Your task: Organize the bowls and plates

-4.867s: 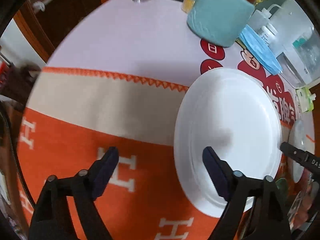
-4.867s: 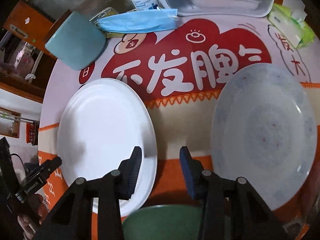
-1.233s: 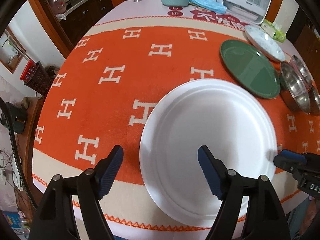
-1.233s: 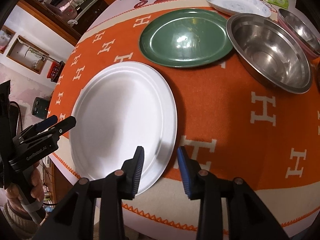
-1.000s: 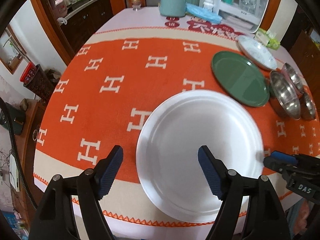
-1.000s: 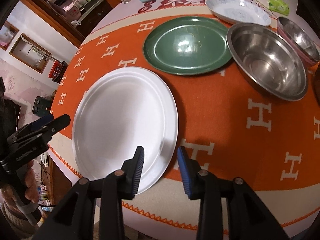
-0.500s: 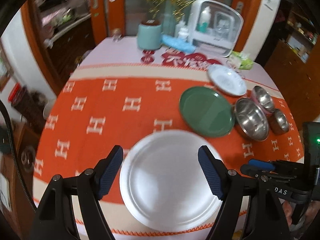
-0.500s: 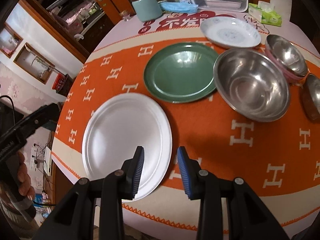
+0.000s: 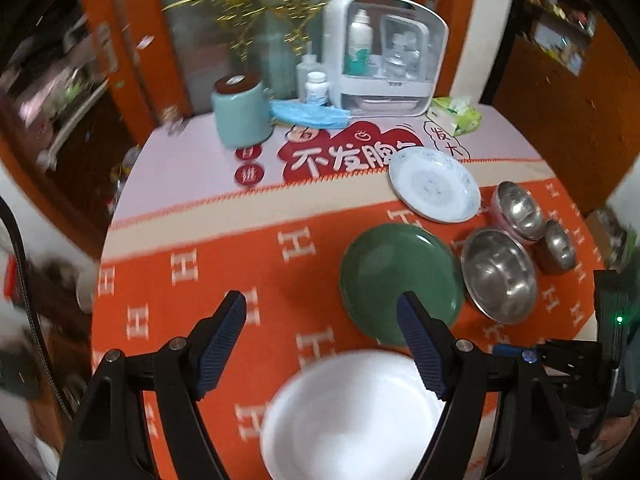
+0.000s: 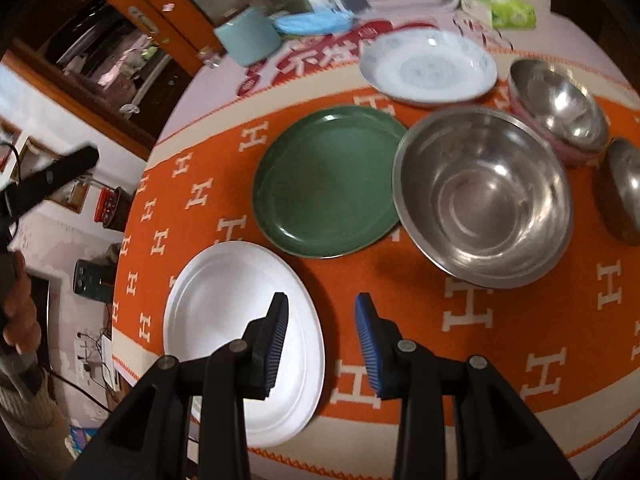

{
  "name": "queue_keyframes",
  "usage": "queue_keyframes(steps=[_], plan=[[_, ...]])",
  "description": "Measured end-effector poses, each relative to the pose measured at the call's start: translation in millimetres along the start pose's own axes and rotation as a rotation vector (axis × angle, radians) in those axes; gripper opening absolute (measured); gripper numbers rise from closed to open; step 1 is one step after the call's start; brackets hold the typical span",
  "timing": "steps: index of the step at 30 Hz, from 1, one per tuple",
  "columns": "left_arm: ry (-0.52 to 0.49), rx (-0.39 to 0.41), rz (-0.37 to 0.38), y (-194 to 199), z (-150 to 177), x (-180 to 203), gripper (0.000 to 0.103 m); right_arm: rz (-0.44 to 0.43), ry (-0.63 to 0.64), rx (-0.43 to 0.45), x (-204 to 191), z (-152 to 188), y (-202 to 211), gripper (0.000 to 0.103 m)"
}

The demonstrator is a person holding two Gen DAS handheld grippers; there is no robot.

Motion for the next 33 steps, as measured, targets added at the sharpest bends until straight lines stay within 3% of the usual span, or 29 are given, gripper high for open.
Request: queue_keyframes(steps=[6, 17, 26, 33], plan=[[-0.125, -0.046, -0.020, -62.0, -21.4, 22.8, 0.076, -0.008, -0.096, -0.012, 12.6, -7.4, -26.0, 0.035], [-0.221, -0.249, 0.017, -178.9, -32.4, 37.0, 0.076, -0.020, -0.368, 0.043, 37.3, -5.1, -54.6, 0.035], [-0.245, -0.386, 0.085, -217.8, -33.3, 38.7, 0.063, 0.008, -0.459, 0.082, 43.9, -5.4, -67.9, 0.035], [-0.296, -0.462, 0.132, -233.9, -28.1, 46.7, 0.046, 0.025, -0.474, 0.108, 44.5, -7.0, -72.6, 0.035]])
Point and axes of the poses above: each gripper's, at about its wrist camera, not at the fingertips, and y roughly against the way its jaws point, x to its right, z to its underside, the point moved 2 cm from there along -y, roughly the way its jaws point, and after that the axes turned 14 degrees about y, right-handed, at the moved point
